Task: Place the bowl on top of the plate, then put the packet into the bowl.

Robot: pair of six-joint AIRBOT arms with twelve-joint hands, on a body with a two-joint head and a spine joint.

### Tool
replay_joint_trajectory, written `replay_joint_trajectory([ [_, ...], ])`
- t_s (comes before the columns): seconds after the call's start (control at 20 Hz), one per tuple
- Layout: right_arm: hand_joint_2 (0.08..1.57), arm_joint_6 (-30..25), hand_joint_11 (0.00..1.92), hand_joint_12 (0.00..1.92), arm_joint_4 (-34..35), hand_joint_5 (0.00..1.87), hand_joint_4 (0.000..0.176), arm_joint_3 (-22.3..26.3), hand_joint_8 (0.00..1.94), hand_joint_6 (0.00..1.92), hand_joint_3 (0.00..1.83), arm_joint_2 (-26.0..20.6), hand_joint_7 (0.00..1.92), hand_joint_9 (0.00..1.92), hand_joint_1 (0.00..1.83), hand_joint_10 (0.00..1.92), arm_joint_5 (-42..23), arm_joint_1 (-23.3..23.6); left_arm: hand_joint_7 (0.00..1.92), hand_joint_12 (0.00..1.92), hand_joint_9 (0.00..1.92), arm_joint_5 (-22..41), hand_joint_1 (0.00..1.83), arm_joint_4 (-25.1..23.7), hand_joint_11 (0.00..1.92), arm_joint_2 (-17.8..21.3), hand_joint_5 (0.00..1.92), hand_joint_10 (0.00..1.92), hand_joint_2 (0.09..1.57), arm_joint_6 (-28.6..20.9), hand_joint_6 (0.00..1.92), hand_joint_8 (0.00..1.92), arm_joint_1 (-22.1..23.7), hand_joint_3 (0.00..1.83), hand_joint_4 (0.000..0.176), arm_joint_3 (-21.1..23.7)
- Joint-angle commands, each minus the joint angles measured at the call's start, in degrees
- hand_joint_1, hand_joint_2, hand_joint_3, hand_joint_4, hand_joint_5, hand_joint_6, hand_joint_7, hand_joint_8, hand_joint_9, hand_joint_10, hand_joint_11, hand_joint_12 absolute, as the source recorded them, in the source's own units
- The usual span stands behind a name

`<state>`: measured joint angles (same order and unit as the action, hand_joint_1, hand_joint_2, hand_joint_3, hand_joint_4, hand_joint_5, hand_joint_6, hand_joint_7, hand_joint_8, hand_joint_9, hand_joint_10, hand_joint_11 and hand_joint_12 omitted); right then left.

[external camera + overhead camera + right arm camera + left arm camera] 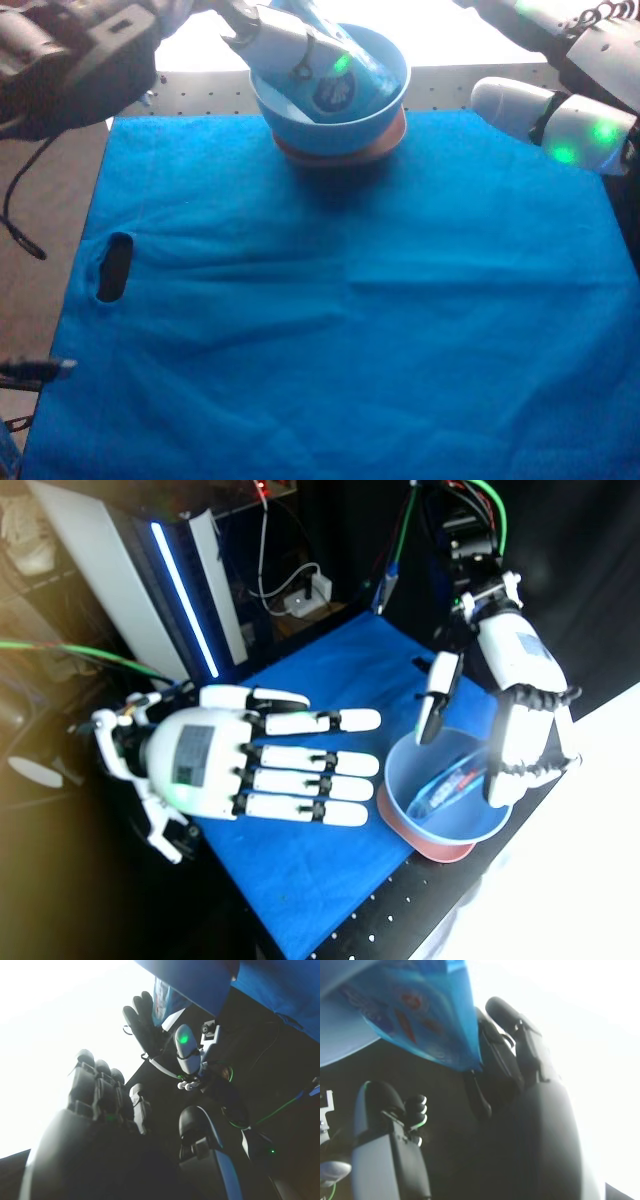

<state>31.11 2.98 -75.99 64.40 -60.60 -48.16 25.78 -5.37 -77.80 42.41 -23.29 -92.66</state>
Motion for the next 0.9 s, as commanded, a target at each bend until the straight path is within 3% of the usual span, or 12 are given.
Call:
replay_joint_trajectory([
  [0.0, 1.43, -0.79, 0.0, 0.0, 1.07, 0.0, 0.169, -0.09, 0.0, 0.0, 0.0, -0.5, 0.0, 0.0, 0.0, 0.0, -7.95, 0.39, 0.38, 1.03, 0.41, 8.55, 0.68, 1.02, 0.0, 0.76, 0.38, 0.0, 0.95, 0.0, 0.0, 0.0, -0.12, 0.0, 0.102, 0.23],
  [0.05, 1.42, -1.26, 0.0, 0.0, 1.07, 0.0, 0.175, 0.03, 0.0, 0.0, 0.0, -0.88, 0.0, 0.0, 0.02, 0.0, -8.47, 0.23, 0.31, 0.93, 0.35, 10.34, 0.6, 2.12, 0.0, 2.63, 0.32, 0.0, 0.96, 0.58, 0.0, 0.0, -1.51, 0.0, 0.121, 2.05],
  [0.1, 1.4, -1.53, 0.0, 0.0, 1.07, 0.0, 0.17, 0.14, 0.0, 0.0, 0.0, -1.16, 0.0, 0.0, 0.05, 0.0, -8.73, 0.03, 0.19, 0.64, 0.19, 11.22, 0.55, 2.35, 0.0, 3.55, 0.23, 0.0, 0.95, 0.62, 0.0, 0.0, -2.39, 0.0, 0.161, 2.86],
  [0.15, 1.36, -2.09, 0.0, 0.0, 1.07, 0.0, 0.175, 0.33, 0.0, 0.0, 0.0, -1.51, 0.0, 0.0, 0.08, 0.0, -9.24, -0.38, 0.11, 0.37, 0.09, 12.67, 0.51, 2.63, 0.0, 4.97, 0.19, 0.0, 0.96, 0.62, 0.0, 0.0, -3.61, 0.0, 0.173, 4.12],
  [0.2, 1.34, -3.01, 0.0, 0.0, 0.97, 0.0, 0.176, 0.44, 0.0, 0.0, 0.0, -1.87, 0.0, 0.0, 0.11, 0.0, -11.2, -1.46, 0.02, 0.07, 0.02, 15.03, 0.44, 3.25, 0.0, 6.81, 0.12, 0.0, 0.97, 0.63, 0.01, 0.0, -5.26, 0.0, 0.169, 5.76],
  [0.25, 1.34, -3.97, 0.0, 0.0, 1.01, 0.0, 0.176, 0.82, 0.0, 0.0, 0.0, -2.63, 0.0, 0.0, 0.15, 0.0, -12.33, -2.35, 0.0, 0.01, 0.0, 17.62, 0.4, 3.9, 0.0, 8.89, 0.08, 0.0, 0.98, 0.7, 0.0, 0.0, -6.92, 0.01, 0.175, 7.72],
  [0.35, 1.29, -4.13, 0.0, 0.0, 1.01, 0.0, 0.175, 2.41, 0.0, 0.0, 0.0, -4.45, 0.0, 0.0, 0.21, 0.0, -13.31, -3.32, 0.0, 0.0, 0.0, 23.4, 0.45, 6.17, 0.0, 13.78, 0.01, 0.0, 0.95, 1.52, 0.0, 0.0, -10.61, 0.0, 0.176, 12.3],
  [0.5, 1.23, -4.13, 0.0, 0.0, 1.44, 0.0, 0.176, 5.15, 0.0, 0.0, 0.0, -6.89, 0.0, 0.0, 0.23, 0.0, -16.07, -6.78, 0.0, 0.0, 0.0, 35.39, 0.48, 11.28, 0.0, 21.33, 0.01, 0.0, 0.91, 1.78, 0.0, 0.0, -21.11, 0.0, 0.176, 19.79],
  [0.55, 1.19, -4.12, 0.0, 0.0, 2.57, 0.0, 0.176, 6.56, 0.0, 0.0, 0.0, -7.93, 0.0, 0.0, 0.24, 0.0, -18.21, -9.44, 0.0, 0.0, 0.0, 39.99, 0.54, 13.43, 0.0, 23.79, 0.02, 0.0, 0.92, 1.79, 0.01, 0.0, -25.79, 0.0, 0.173, 22.76],
  [0.65, 1.13, -4.12, 0.0, 0.0, 5.58, 0.0, 0.176, 9.14, 0.0, 0.0, 0.0, -9.64, 0.0, 0.0, 0.25, 0.0, -22.62, -14.41, 0.0, 0.0, 0.0, 47.21, 0.48, 17.25, 0.0, 26.26, 0.01, 0.0, 0.87, 1.79, 0.0, 0.0, -33.46, 0.0, 0.161, 26.81],
  [0.75, 1.1, -4.12, 0.0, 0.0, 9.04, 0.0, 0.176, 12.12, 0.0, 0.0, 0.0, -11.94, 0.0, 0.0, 0.33, 0.0, -27.17, -20.66, 0.0, 0.0, 0.0, 56.27, 0.74, 23.17, 0.0, 26.89, 0.05, 0.0, 0.88, 1.76, 0.01, 0.0, -43.7, 0.0, 0.175, 31.29],
  [0.85, 1.09, -4.12, 0.0, 0.0, 9.58, 0.0, 0.176, 13.89, 0.0, 0.0, 0.0, -12.7, 0.0, 0.0, 0.35, 0.0, -27.58, -23.14, 0.0, 0.0, 0.0, 62.06, 0.75, 26.29, 0.0, 26.95, 0.02, 0.0, 0.9, 0.75, 0.0, 0.0, -50.03, 0.0, 0.12, 34.2],
])
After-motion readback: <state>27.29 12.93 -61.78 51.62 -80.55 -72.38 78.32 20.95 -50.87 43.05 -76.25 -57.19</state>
